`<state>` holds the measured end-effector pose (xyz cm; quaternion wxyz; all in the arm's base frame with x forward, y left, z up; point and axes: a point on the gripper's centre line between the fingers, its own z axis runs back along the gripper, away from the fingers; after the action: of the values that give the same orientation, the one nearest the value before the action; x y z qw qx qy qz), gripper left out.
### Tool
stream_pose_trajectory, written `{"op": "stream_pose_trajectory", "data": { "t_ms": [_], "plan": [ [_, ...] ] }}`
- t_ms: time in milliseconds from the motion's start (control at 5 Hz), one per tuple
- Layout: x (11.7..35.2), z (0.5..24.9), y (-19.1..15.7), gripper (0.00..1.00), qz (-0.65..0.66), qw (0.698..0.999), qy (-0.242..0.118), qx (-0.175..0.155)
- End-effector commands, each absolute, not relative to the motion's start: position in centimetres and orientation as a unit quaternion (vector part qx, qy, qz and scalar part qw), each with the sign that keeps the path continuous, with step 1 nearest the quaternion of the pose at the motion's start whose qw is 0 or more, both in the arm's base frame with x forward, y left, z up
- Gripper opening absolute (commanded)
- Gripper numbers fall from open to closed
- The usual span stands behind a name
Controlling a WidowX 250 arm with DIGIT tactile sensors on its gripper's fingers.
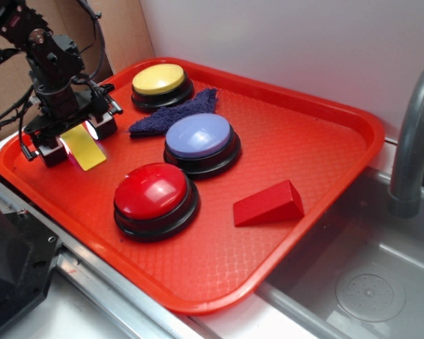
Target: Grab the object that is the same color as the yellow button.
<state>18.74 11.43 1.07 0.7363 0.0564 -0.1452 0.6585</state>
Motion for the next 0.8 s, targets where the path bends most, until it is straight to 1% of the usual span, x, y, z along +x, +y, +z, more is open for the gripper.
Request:
{"op": "stream_pose_trajectory", "data": {
  "t_ms": [0, 200, 400, 600],
  "plan": [
    [18.4, 3.2, 11.7, 0.0, 0.609, 0.784, -0.103, 0.065],
    [19.1, 6.1, 11.1, 0.0, 0.538, 0.837, -0.072, 0.07],
    [19.9, 8.6, 9.1, 0.0, 0.445, 0.893, -0.054, 0.051],
    [20.5, 11.2, 5.8, 0.0, 0.327, 0.942, -0.022, 0.066]
  ]
}}
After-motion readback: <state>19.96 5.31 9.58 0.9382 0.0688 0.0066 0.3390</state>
